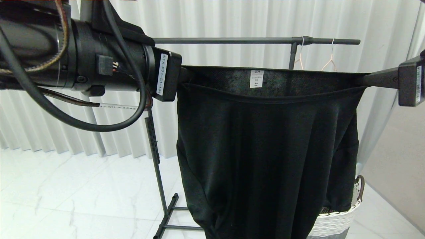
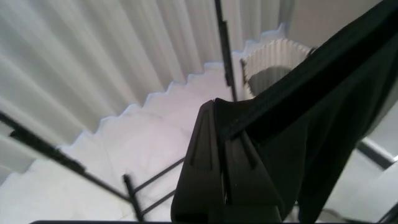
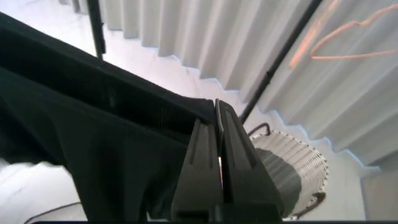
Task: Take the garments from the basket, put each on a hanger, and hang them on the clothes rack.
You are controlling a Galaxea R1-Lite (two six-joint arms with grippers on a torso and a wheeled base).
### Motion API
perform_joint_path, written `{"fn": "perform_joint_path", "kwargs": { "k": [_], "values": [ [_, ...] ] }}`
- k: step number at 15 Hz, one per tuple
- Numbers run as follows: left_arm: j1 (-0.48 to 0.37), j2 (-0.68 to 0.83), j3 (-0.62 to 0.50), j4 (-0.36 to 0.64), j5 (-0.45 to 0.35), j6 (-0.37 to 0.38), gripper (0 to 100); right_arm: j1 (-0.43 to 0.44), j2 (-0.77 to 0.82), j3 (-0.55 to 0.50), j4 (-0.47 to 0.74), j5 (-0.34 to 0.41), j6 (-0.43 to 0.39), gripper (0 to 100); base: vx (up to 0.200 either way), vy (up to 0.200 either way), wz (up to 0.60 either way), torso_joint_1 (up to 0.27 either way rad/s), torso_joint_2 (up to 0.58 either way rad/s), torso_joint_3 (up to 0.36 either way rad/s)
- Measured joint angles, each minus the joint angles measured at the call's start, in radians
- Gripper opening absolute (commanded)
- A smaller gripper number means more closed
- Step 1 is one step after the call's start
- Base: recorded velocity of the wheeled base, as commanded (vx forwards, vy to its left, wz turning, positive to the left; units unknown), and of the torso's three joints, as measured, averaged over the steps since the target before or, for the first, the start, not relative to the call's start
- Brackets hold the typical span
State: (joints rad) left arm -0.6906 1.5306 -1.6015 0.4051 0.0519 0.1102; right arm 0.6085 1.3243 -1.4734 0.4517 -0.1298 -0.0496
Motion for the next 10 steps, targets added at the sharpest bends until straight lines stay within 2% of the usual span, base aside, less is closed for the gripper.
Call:
{"fn": "perform_joint_path", "kwargs": {
  "k": [2, 4, 6, 10],
  "values": [
    [-0.019, 0.008, 0.0, -0.01, -0.017, -0.05, 0, -0.016, -0.042, -0.004, 0.129, 0.062, 0.002, 0, 0.0, 0.0, 0.0, 0.0, 0.0, 0.0],
    [-0.033, 0.034, -0.02, -0.045, -0.052, -0.053, 0, -0.02, -0.111, -0.006, 0.286, 0.233, 0.003, 0, 0.0, 0.0, 0.0, 0.0, 0.0, 0.0],
    [-0.054, 0.065, -0.049, -0.069, -0.087, -0.053, 0, 0.004, -0.166, -0.005, 0.352, 0.342, 0.004, 0, 0.0, 0.0, 0.0, 0.0, 0.0, 0.0],
    [-0.08, 0.127, -0.076, -0.069, -0.105, -0.051, 0, 0.166, -0.217, 0.001, 0.374, 0.371, 0.005, 0, 0.0, 0.0, 0.0, 0.0, 0.0, 0.0]
  ]
}}
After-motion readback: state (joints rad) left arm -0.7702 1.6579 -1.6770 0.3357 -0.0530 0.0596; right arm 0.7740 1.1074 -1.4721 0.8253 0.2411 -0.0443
